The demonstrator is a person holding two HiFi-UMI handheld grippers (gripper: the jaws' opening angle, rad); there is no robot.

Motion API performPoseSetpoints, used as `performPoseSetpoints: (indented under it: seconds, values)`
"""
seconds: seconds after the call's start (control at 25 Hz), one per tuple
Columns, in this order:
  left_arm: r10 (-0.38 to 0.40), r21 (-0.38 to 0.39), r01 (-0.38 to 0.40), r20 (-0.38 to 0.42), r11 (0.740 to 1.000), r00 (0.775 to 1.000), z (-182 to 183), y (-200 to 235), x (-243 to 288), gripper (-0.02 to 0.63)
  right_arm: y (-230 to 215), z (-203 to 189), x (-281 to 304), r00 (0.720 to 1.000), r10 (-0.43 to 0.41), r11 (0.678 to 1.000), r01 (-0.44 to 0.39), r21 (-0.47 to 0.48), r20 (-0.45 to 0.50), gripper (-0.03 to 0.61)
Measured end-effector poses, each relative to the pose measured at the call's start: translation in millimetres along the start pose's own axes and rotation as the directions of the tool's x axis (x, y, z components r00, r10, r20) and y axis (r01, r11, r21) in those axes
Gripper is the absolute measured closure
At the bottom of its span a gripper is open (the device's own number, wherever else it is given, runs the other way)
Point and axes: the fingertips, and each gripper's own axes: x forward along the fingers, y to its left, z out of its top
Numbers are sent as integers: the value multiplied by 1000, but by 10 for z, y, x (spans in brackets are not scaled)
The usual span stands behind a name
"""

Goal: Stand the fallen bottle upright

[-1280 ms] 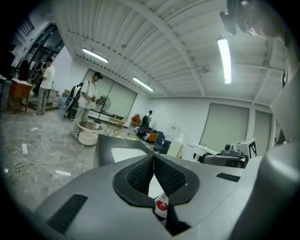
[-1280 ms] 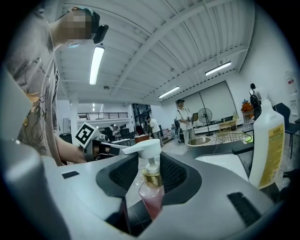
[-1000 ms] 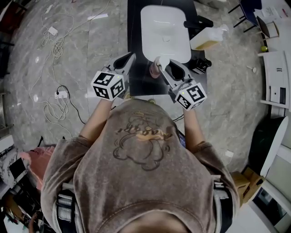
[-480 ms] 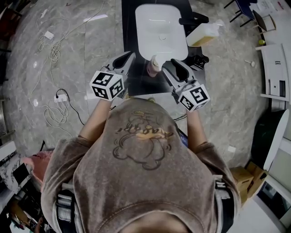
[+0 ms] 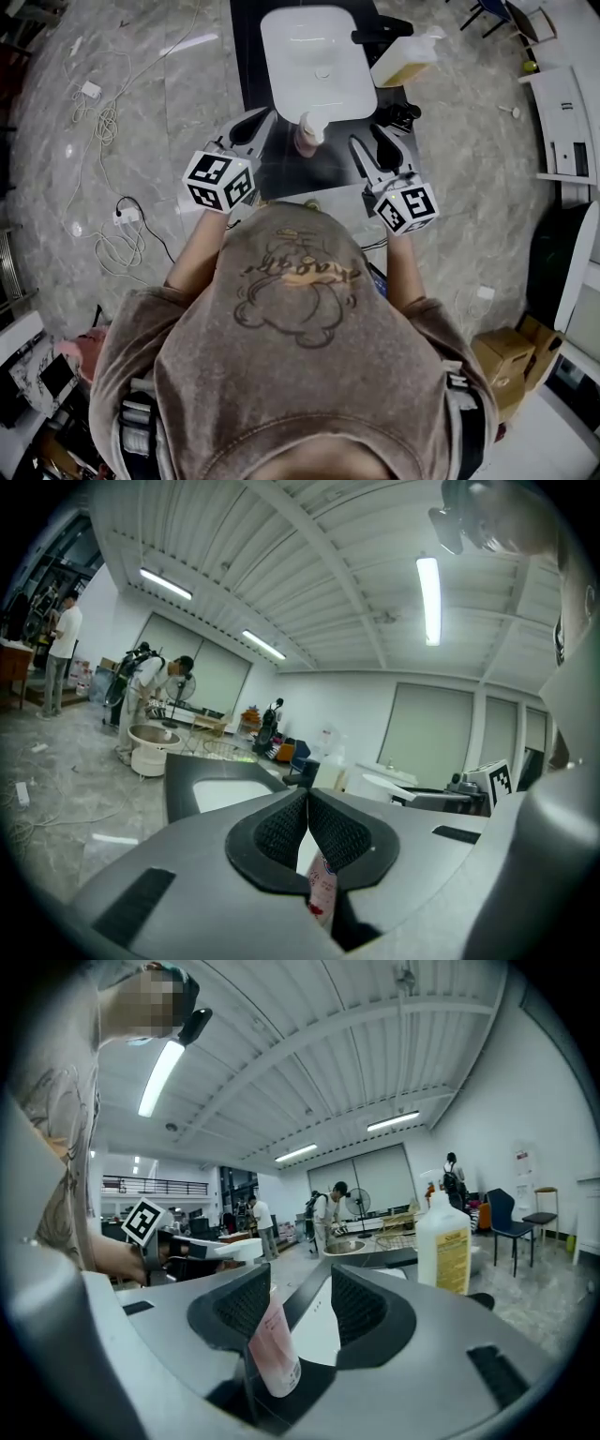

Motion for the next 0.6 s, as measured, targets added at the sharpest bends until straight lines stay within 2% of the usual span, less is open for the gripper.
performPoseSetpoints:
  seconds: [0.16, 0.4, 0.6]
  values:
    - [-1, 15, 1, -1, 1000, 1000, -2, -18, 2, 594, -81, 1, -51, 996, -81, 996, 80, 30, 25, 391]
    - [2, 34, -2, 3, 999, 1000, -46, -13, 12, 594, -111, -36, -81, 991, -130, 991, 130, 9, 20, 513]
    - [-7, 54, 6, 12, 999, 1000, -81, -25, 5, 594, -150, -111, -76, 985, -175, 985, 175, 13, 2, 560]
